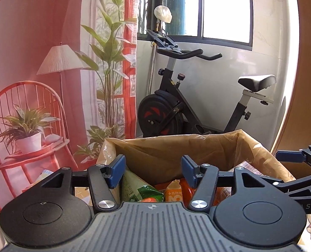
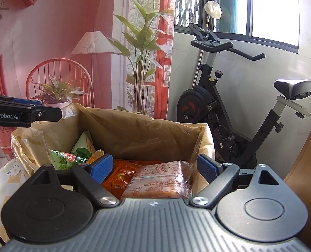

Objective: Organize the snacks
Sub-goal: 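Open both grippers to drop the snacks into the box, then move both grippers back down to the snack pile beside the box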

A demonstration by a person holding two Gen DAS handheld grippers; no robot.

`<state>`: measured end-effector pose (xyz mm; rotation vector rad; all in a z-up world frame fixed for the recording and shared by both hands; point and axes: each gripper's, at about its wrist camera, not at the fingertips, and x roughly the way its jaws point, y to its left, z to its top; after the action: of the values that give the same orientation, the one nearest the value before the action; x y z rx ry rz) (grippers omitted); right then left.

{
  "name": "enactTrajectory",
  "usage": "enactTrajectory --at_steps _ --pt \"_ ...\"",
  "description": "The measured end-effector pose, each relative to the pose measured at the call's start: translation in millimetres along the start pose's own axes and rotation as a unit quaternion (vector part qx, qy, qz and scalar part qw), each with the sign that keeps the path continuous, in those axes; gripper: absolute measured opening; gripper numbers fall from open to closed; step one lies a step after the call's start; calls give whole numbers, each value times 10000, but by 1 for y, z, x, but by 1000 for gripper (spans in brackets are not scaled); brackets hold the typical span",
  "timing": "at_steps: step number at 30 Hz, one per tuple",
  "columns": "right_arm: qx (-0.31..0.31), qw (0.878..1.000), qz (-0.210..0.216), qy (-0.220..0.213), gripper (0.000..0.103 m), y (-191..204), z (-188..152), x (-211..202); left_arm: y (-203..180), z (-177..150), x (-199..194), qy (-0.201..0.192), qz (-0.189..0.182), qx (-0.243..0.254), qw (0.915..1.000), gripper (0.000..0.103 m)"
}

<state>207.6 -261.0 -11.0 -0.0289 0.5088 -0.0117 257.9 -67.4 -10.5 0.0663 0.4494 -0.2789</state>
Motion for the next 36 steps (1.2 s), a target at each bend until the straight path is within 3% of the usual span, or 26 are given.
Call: enactTrajectory --at_steps 10,19,36 --pt "241 9996 150 -67 90 11 -16 -41 8 -14 -57 -60 133 -108 9998 65" --pt "400 9988 254 -139 94 19 -39 -70 20 -49 -98 17 428 -211 9989 67" --pt "510 9983 271 66 94 37 -94 -81 30 -118 -111 410 671 -375 9962 67"
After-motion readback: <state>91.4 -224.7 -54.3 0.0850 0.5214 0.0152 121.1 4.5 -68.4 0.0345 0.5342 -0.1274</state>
